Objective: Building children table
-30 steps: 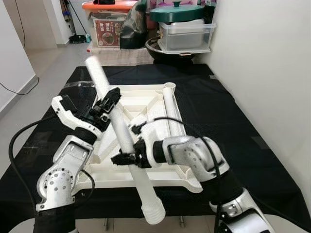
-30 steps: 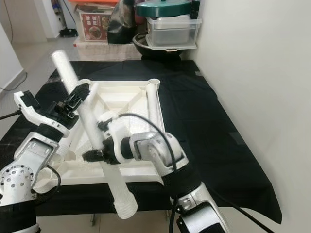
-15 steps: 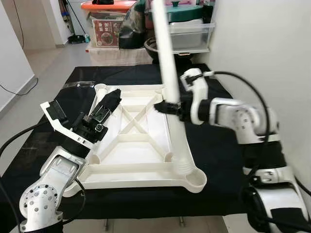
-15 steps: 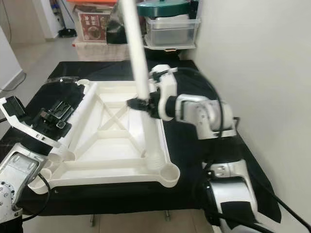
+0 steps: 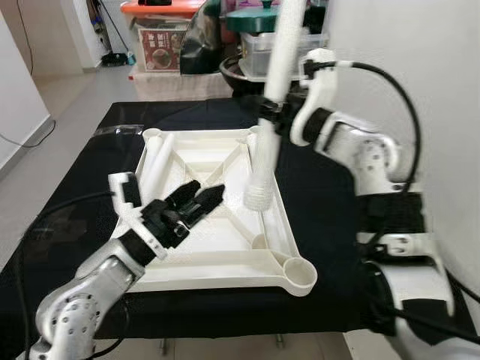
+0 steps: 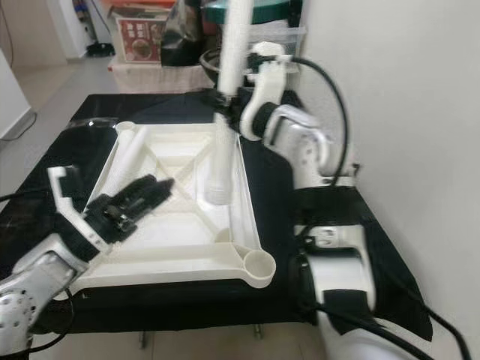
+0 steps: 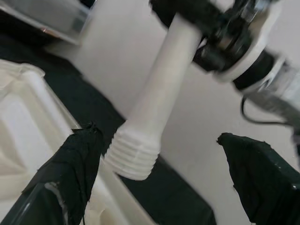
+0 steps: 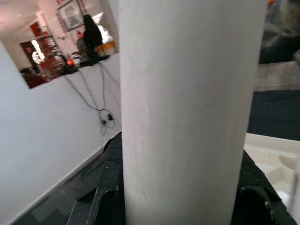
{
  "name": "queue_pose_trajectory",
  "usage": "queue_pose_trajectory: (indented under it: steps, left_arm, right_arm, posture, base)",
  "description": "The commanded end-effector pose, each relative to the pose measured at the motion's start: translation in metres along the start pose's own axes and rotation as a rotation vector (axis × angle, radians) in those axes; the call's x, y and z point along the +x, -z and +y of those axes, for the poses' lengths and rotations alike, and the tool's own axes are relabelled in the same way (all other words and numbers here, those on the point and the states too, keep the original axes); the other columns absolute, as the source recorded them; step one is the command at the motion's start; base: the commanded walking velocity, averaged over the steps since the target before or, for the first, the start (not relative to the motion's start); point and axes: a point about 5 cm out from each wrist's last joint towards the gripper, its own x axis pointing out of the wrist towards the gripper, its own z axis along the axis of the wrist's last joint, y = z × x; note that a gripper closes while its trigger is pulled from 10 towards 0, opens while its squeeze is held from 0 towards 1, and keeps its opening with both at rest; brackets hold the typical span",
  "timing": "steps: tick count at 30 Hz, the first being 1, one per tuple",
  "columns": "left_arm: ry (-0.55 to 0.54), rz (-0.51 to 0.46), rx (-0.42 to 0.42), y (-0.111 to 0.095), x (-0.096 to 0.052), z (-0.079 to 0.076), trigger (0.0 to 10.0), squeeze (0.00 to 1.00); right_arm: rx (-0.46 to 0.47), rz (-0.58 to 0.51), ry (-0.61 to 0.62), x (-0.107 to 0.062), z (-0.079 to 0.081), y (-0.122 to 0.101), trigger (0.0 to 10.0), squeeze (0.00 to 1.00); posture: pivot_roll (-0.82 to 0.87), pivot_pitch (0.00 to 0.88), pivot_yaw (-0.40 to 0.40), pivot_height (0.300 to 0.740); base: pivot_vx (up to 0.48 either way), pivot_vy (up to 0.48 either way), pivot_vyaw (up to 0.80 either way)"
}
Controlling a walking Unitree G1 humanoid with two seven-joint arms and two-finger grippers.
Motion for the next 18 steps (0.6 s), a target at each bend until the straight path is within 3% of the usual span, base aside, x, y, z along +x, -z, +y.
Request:
queue_pose_trajectory:
  steps: [1,3,6,11,15,18]
  left_arm:
    - [-0.007,0.050,0.061,0.003,0.001,0.003,10.0,0.00]
    - [-0.009,0.080,0.101,0.004,0.002,0.004,10.0,0.00]
    - [-0.017,0.093,0.120,0.005,0.002,0.005,10.0,0.00]
    - [-0.090,0.146,0.267,0.013,0.007,0.020,10.0,0.00]
    - [-0.088,0.179,0.360,0.018,0.013,0.021,10.0,0.00]
    - [-0.088,0.184,0.385,0.019,0.015,0.021,10.0,0.00]
  right_arm:
    - [-0.015,-0.040,-0.051,0.005,0.017,0.000,0.0,0.00]
    - [-0.019,-0.037,-0.104,0.011,0.034,0.008,0.0,0.00]
    - [-0.020,-0.033,-0.122,0.013,0.039,0.011,0.0,0.00]
    - [-0.004,-0.016,-0.224,0.024,0.071,0.024,0.0,0.00]
    - [0.021,-0.004,-0.258,0.030,0.086,0.032,0.0,0.00]
    - [0.030,-0.004,-0.264,0.031,0.090,0.034,0.0,0.00]
  posture:
    - [0.00,0.000,-0.011,0.740]
    - [0.00,0.000,-0.009,0.740]
    - [0.00,0.000,-0.009,0.740]
    - [-0.01,0.000,0.006,0.740]
    - [0.00,0.000,0.010,0.740]
    - [0.00,0.000,0.011,0.740]
  base:
    - [0.000,0.000,0.00]
    - [0.000,0.000,0.00]
    - [0.000,0.000,0.00]
    - [0.000,0.000,0.00]
    - [0.000,0.000,0.00]
    - [0.000,0.000,0.00]
